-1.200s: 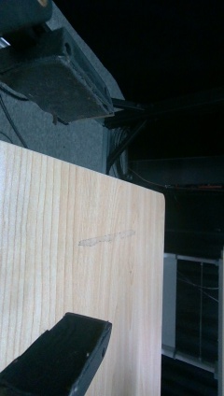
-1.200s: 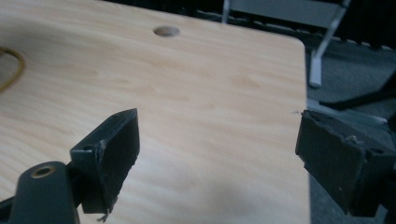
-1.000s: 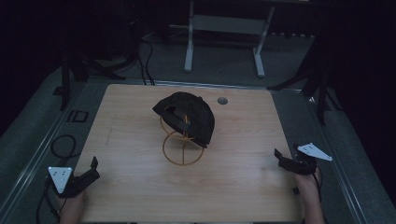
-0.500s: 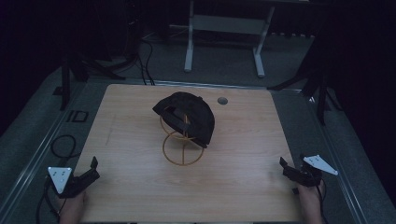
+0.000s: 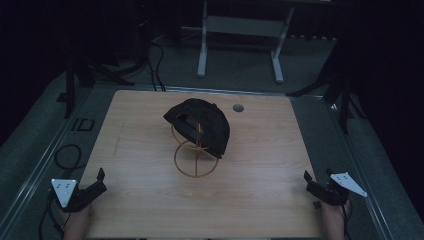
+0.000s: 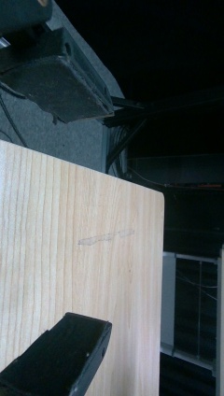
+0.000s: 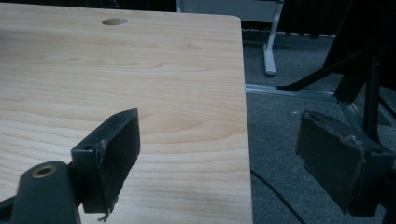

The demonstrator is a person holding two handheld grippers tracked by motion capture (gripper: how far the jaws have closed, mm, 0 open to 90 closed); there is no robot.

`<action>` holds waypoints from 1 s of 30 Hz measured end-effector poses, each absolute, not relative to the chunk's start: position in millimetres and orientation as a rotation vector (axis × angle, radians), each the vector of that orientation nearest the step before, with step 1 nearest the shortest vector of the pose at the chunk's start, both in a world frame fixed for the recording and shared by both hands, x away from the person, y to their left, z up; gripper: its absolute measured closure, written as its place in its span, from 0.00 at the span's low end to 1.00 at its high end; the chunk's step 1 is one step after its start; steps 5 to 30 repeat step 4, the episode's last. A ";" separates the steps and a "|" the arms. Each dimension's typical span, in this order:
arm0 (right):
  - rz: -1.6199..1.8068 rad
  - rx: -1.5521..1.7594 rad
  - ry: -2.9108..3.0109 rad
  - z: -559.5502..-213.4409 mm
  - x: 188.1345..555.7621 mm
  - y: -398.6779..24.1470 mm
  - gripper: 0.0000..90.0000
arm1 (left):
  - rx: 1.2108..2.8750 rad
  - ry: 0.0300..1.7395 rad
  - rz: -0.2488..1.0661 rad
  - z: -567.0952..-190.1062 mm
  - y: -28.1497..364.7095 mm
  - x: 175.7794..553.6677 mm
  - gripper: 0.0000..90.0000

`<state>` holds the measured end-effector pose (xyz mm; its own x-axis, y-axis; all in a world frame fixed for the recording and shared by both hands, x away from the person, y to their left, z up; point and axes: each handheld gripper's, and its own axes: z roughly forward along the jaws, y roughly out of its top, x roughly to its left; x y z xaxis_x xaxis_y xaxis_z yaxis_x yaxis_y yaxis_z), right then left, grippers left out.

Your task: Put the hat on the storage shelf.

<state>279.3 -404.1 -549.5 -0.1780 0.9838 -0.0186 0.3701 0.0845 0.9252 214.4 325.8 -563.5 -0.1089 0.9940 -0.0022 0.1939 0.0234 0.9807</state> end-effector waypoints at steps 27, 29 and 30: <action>1.091 1.355 1.653 -549.1 279.7 -402.6 0.15 | 1.290 1.441 1.179 -563.4 326.0 214.3 0.02; 1.091 1.355 1.653 -549.1 279.7 -402.6 0.15 | 1.290 1.441 1.179 -563.4 326.0 214.3 0.02; 1.091 1.355 1.653 -549.1 279.7 -402.6 0.15 | 1.290 1.441 1.179 -563.4 326.0 214.3 0.02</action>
